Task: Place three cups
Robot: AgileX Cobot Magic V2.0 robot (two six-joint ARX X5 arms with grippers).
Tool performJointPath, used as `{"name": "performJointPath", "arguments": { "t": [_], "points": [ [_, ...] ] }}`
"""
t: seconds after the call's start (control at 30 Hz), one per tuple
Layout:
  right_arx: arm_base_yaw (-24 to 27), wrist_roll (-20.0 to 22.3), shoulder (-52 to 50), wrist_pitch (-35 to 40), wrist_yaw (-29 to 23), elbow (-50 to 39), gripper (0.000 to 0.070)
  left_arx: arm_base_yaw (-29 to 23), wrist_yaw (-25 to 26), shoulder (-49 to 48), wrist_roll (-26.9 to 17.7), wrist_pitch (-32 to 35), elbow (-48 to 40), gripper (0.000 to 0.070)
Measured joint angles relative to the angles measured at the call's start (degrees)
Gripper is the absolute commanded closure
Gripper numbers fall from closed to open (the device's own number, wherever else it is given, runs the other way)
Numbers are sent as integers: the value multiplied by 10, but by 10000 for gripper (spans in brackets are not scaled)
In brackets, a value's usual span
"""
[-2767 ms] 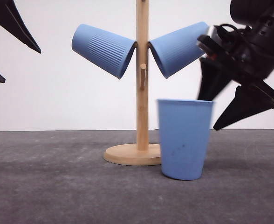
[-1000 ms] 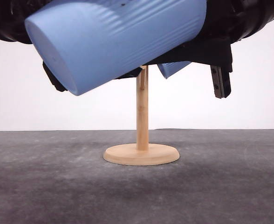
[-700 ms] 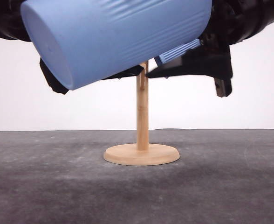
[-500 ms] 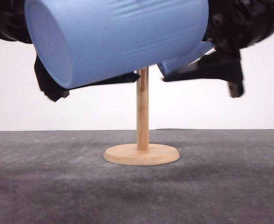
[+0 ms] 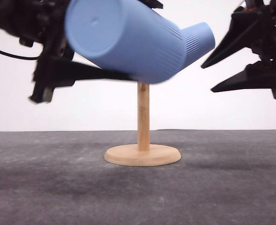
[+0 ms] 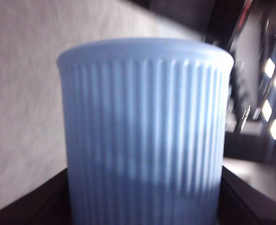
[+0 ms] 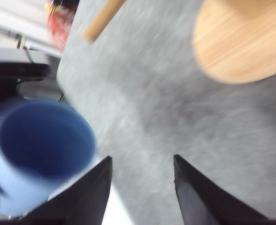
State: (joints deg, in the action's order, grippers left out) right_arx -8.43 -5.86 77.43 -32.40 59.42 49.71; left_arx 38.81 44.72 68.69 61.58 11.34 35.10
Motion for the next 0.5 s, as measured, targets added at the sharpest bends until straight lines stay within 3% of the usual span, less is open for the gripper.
{"name": "performJointPath", "arguments": {
  "t": [0.17, 0.27, 0.5],
  "points": [
    [2, 13, 0, 0, -12, 0, 437, -26, -75, 0, 156, 69, 3, 390],
    [2, 21, 0, 0, -13, 0, 437, -47, -88, 3, 230, 80, 3, 390],
    [2, 27, 0, 9, -13, 0, 437, -85, -78, 51, 329, 155, 3, 390]
  ]
}}
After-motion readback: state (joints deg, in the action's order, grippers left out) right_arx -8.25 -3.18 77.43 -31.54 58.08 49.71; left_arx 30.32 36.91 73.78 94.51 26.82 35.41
